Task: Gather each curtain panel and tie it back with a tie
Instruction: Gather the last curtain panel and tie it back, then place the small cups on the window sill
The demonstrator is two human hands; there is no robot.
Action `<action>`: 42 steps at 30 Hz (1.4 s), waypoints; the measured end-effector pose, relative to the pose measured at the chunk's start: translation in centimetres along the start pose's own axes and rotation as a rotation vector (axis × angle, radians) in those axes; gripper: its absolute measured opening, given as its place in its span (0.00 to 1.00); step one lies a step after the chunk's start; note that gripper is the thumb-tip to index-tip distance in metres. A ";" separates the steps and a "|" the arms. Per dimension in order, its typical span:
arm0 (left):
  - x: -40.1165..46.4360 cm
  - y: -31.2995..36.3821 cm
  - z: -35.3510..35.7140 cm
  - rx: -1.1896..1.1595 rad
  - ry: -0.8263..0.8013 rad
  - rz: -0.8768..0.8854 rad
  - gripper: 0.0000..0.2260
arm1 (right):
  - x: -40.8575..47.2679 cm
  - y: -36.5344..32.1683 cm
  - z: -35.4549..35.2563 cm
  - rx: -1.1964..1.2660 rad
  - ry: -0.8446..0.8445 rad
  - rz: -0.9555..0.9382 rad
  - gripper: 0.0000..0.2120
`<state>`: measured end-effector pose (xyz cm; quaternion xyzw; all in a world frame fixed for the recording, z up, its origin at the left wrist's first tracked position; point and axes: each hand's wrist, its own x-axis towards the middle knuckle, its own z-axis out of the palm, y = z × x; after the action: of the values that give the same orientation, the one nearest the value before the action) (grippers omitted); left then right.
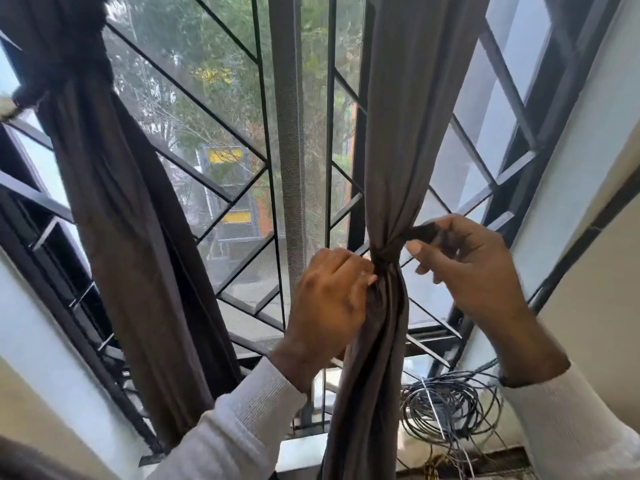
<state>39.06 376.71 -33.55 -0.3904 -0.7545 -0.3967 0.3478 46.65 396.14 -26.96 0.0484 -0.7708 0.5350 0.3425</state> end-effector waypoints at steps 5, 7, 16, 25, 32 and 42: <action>0.9 0.6 1.6 -0.017 0.026 -0.032 0.02 | -0.2 3.4 -1.0 0.025 -0.087 0.072 0.06; 0.4 1.3 2.3 -0.032 0.052 -0.038 0.03 | -0.4 4.8 -1.7 0.011 -0.141 0.061 0.03; -5.4 7.3 9.0 0.243 0.157 0.089 0.03 | -0.9 12.6 -6.2 0.071 -0.315 0.156 0.04; -8.5 10.2 20.8 0.258 -0.086 -0.177 0.02 | -3.6 23.7 -12.3 0.055 -0.337 0.364 0.04; -14.5 6.4 29.4 0.155 -0.337 -0.652 0.01 | -10.3 34.1 -13.0 -0.158 -0.297 0.634 0.08; -26.3 -0.7 36.4 0.053 -0.593 -1.023 0.10 | -21.1 45.8 -7.3 -0.546 -0.452 0.910 0.08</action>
<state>42.52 399.92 -71.88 -0.0622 -0.9216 -0.3688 -0.1038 45.97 415.59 -74.04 -0.2651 -0.8782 0.3865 -0.0954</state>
